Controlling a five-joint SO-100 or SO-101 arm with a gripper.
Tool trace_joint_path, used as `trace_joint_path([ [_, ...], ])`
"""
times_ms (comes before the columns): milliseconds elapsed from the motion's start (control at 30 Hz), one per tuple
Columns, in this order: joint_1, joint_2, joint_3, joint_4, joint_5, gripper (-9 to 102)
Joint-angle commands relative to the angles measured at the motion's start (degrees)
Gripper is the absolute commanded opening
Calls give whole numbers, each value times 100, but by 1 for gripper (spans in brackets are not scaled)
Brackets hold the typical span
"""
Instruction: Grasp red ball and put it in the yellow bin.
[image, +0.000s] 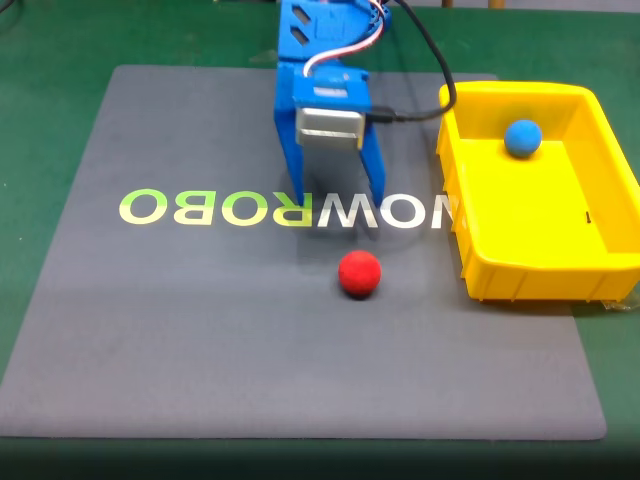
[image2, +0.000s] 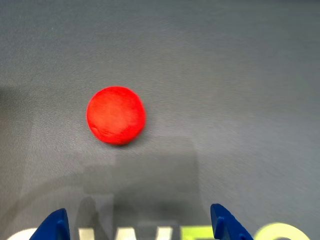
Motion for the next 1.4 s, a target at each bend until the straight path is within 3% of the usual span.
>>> trace_joint_path([
  [0, -88, -211, -747, -202, 123, 32],
  [400, -229, -1283, -1731, -589, 246, 32],
  [1367, -413, -2663, -3023, -624, 246, 32],
])
